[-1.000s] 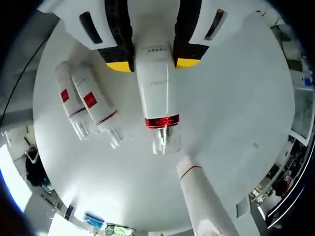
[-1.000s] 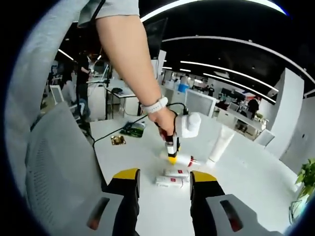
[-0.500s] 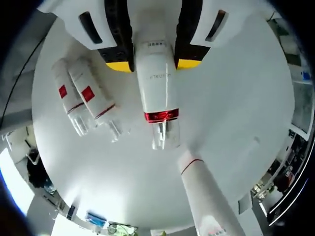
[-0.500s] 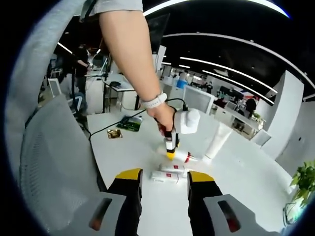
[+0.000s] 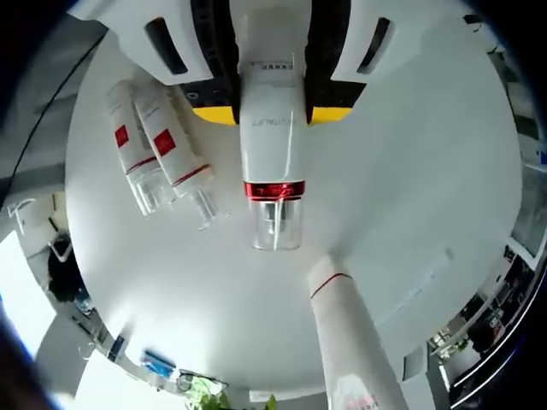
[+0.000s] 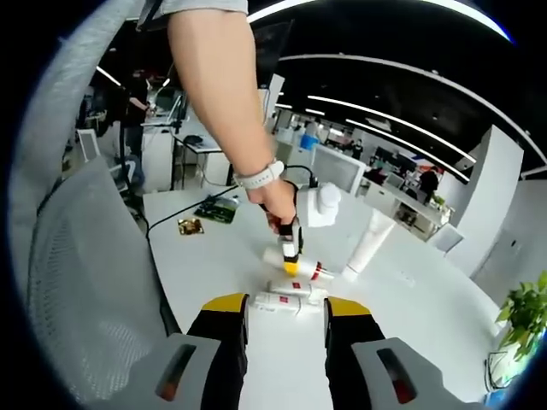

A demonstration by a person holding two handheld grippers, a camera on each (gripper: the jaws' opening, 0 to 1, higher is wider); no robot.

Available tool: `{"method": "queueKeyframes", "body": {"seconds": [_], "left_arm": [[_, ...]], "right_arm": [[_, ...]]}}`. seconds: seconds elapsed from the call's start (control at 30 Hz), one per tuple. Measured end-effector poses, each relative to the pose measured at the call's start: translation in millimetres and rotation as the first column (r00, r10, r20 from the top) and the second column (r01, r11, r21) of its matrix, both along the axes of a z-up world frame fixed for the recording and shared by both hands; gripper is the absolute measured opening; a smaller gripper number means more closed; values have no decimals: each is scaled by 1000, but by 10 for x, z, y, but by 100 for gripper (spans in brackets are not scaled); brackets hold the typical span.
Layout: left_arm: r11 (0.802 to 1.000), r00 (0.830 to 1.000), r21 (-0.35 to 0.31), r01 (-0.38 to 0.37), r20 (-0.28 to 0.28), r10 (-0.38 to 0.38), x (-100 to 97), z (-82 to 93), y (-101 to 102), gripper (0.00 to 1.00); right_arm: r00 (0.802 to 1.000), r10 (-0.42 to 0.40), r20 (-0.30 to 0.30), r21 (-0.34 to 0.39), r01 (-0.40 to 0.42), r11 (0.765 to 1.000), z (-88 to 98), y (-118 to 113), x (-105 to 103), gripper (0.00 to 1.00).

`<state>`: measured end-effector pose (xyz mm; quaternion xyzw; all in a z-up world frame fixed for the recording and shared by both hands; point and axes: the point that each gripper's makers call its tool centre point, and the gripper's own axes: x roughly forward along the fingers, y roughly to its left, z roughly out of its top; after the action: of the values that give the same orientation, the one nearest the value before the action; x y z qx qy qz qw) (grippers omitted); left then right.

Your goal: Arrange the skincare products in the storage area until every visible bottle or jar stands upright without overlapping.

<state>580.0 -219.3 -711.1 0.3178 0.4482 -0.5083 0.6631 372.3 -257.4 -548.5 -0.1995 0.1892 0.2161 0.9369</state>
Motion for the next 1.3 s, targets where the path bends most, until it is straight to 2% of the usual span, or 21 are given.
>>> {"method": "queueKeyframes", "body": {"seconds": [0.07,0.13,0.23,0.33,0.4,0.43,0.5,0.57,0.63,0.67,0.8,0.83,0.87,0.97,1.0,1.07,1.13,1.17,1.2,1.27,1.3], "left_arm": [[1000,1000,-15,-17,23,18,48,28,3,25],[998,999,-48,-50,9,50,72,100,-9,25],[988,995,-122,-97,16,100,127,264,-35,25],[981,994,-163,-103,25,108,125,365,-38,25],[971,991,-200,-129,18,135,111,453,-24,25],[961,989,-234,-148,-7,150,82,509,-47,25],[946,989,-297,-132,24,145,57,666,-86,24],[929,986,-336,-159,-2,168,-13,773,-108,24],[904,982,-390,-173,4,189,-62,912,-132,24],[879,975,-427,-212,-27,222,-114,992,-141,24],[826,965,-505,-249,-52,259,-274,1179,-152,24],[797,957,-538,-274,-70,282,-333,1250,-151,24],[783,954,-553,-284,-82,289,-380,1287,-149,24],[724,939,-610,-323,-113,323,-551,1439,-135,24],[681,926,-640,-356,-143,349,-605,1507,-125,24],[627,909,-672,-395,-183,375,-698,1582,-97,25],[596,898,-688,-414,-200,393,-762,1633,-62,25],[570,890,-701,-429,-218,402,-829,1679,-48,25],[569,892,-704,-425,-216,398,-876,1697,-28,25],[569,896,-712,-410,-198,398,-938,1728,2,25],[561,894,-718,-413,-202,400,-972,1759,18,25]], "right_arm": [[1000,-1,0,-8,1,1000,-4,-5,1,28],[1000,0,-1,-14,0,1000,-9,-5,1,28],[1000,4,-2,-17,-4,1000,-11,2,1,28],[1000,11,-5,-17,-11,1000,-15,12,0,28],[1000,21,-6,-17,-21,1000,-17,29,-5,28],[1000,24,-7,-18,-24,1000,-19,35,-7,28],[999,33,-14,-12,-33,999,-33,54,-16,28],[999,35,-17,-9,-35,999,-38,58,-18,28],[999,41,-20,-1,-41,999,-38,74,-23,28],[999,46,-22,1,-46,999,-41,83,-28,28],[998,54,-39,38,-53,998,-50,105,-39,28],[998,54,-41,69,-51,996,-39,111,-39,28],[997,54,-50,86,-49,995,-44,115,-42,29],[997,56,-56,184,-44,982,0,163,-39,33],[997,54,-58,208,-41,977,13,154,-34,33],[996,43,-72,275,-22,961,38,145,-28,35],[996,34,-82,341,-5,940,81,129,-17,36],[995,20,-96,354,15,935,89,107,-18,38],[997,23,-71,343,3,939,148,83,-3,38],[997,32,-64,379,-6,925,239,120,4,38],[998,39,-58,393,-14,920,299,134,21,39]]}}
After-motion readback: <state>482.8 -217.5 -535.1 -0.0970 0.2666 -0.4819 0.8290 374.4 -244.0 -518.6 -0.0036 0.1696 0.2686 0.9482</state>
